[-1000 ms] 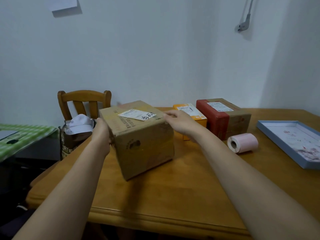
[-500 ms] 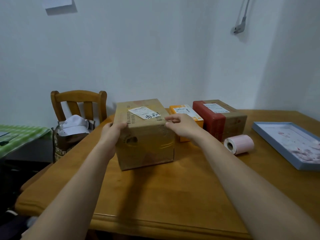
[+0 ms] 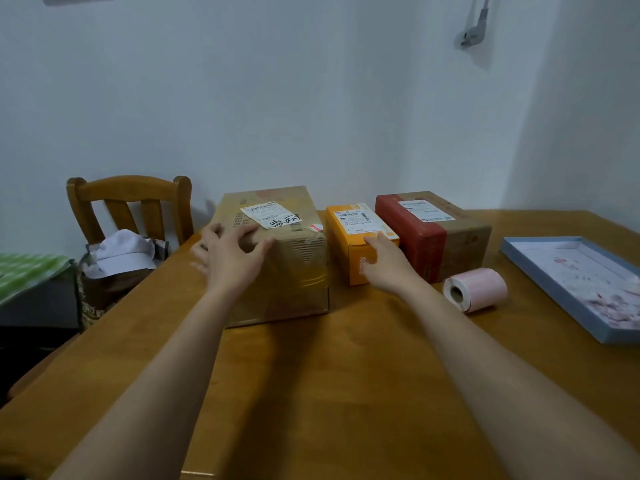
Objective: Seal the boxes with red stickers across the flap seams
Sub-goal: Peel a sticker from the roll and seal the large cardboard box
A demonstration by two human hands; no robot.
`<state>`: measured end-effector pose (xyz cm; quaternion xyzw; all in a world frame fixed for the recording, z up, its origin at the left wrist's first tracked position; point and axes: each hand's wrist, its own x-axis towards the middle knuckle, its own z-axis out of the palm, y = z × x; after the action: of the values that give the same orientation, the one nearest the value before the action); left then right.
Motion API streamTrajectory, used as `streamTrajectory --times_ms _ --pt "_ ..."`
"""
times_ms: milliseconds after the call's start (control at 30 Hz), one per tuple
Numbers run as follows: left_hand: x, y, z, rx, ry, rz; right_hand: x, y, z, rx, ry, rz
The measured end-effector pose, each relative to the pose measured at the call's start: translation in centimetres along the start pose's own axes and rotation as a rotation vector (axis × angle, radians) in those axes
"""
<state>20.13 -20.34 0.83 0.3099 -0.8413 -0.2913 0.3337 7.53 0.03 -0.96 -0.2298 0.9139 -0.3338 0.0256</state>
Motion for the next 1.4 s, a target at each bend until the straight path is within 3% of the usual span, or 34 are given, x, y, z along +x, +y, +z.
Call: streamTrajectory --times_ms 300,433,533,767,900,967,1067,1400 --pt "3.5 0.2 1.6 -0.035 -0.042 -0.043 3.1 2.1 -0.1 -0.113 0.026 0.057" --pt "3.9 1.1 2.3 0.059 -0.016 -0.064 4.0 2.8 0.0 -0.091 -0.023 0.090" --pt "3.9 2.4 2.9 0.144 0.046 -0.001 4.1 3.0 0.0 -0.085 0.009 0.075" --pt "2.5 6.3 5.1 0.061 0.069 0.260 4.2 2.0 -0.7 -0.056 0.019 -0.050" --pt "1.4 8.7 7.0 0.010 0.010 0.388 4.4 3.1 -2.5 -0.117 0.245 -0.040" --pt "0.9 9.5 7.8 0.004 -0.021 0.407 4.5 4.3 -3.6 -0.216 0.298 0.063" --pt "0.7 10.1 9.1 0.013 -0.049 0.418 4.5 6.3 -4.5 -0.321 0.241 0.175" --pt "-0.5 11.3 11.9 -0.001 -0.153 0.378 3.7 7.5 -4.7 -0.281 0.221 0.001"
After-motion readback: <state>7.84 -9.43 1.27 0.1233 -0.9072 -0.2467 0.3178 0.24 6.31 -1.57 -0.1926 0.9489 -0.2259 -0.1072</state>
